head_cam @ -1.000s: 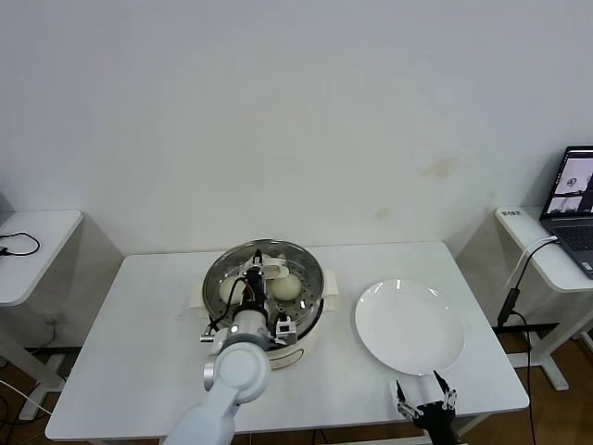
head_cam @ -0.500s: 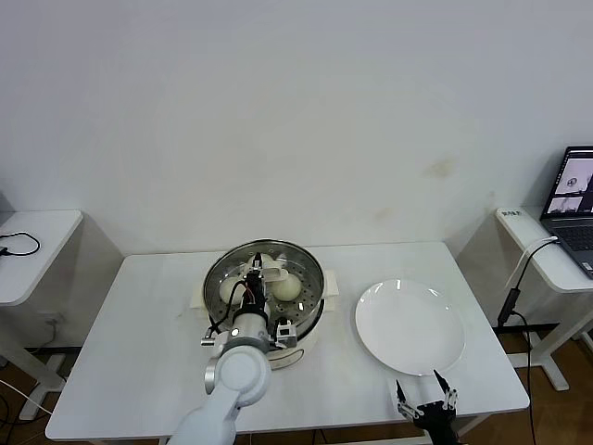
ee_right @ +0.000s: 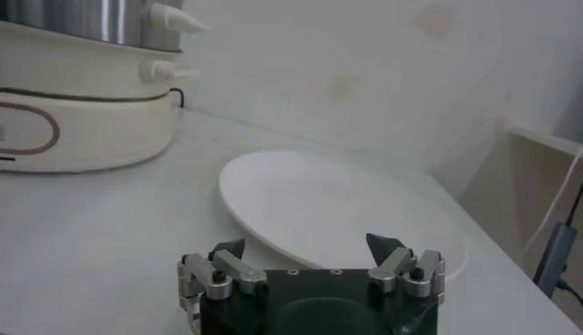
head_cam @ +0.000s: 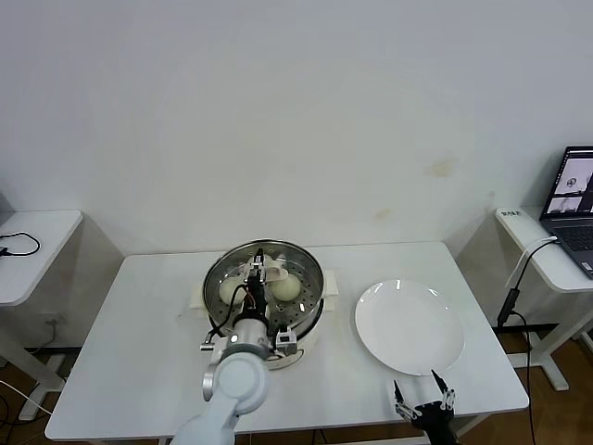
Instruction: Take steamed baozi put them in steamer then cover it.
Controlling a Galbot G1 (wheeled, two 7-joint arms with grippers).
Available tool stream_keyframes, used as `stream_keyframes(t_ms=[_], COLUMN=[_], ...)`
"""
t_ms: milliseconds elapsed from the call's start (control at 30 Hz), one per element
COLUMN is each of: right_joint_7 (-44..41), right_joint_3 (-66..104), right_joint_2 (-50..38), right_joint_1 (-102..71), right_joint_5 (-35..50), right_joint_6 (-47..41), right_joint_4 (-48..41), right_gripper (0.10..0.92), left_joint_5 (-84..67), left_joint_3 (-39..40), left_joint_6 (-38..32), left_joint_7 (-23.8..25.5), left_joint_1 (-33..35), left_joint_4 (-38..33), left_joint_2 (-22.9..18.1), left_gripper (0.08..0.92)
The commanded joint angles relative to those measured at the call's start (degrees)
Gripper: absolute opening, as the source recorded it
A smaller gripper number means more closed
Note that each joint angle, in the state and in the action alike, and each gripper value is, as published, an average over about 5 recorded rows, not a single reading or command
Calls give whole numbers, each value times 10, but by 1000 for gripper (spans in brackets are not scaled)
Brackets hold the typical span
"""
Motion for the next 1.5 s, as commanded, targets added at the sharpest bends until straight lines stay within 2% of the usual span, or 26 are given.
stream_keyframes(t_ms=[33,300,367,500,567,667,767,833,967,1067,1200,1500], right_joint_7=[0,0,1,3,4,3,3,2,-1,-6,-6,16], right_joint_3=[-1,1,1,4,3,-1,-10,-17,-35,-48,-59,-81], right_joint_2=[0,-1,-4,-11,-13,-14,-14,-15,-27,-47,-79,-101], right_joint_1=[-1,-6,-8,-12,-13,-12,-14,-17,-31,-47,-71,-92], right_joint_5=[-1,1,7,26,36,53,64,66,77,99,125,132], right_joint_6=[-1,0,1,3,3,3,5,7,5,-8,-20,-26], right_joint_4=[1,5,8,14,17,23,30,35,59,80,99,112], right_gripper=[823,823,823,823,823,823,823,823,823,823,823,823], left_joint_5=[-6,-47,-71,-167,-267,-496,-748,-881,-1047,-1087,-1062,-1020], left_joint_3=[0,-11,-21,-67,-117,-224,-323,-369,-415,-417,-402,-374], left_joint_6=[-2,-16,-26,-83,-136,-234,-311,-328,-339,-369,-405,-422], left_joint_7=[-5,-34,-57,-134,-183,-246,-282,-295,-297,-288,-281,-261], left_joint_1=[35,95,121,207,255,309,346,373,435,476,504,530], left_joint_4=[-54,-146,-176,-233,-242,-224,-195,-182,-164,-161,-141,-113], left_joint_2=[15,54,63,70,70,76,75,72,64,51,40,28], left_gripper=[515,739,788,820,822,823,823,823,823,823,823,823])
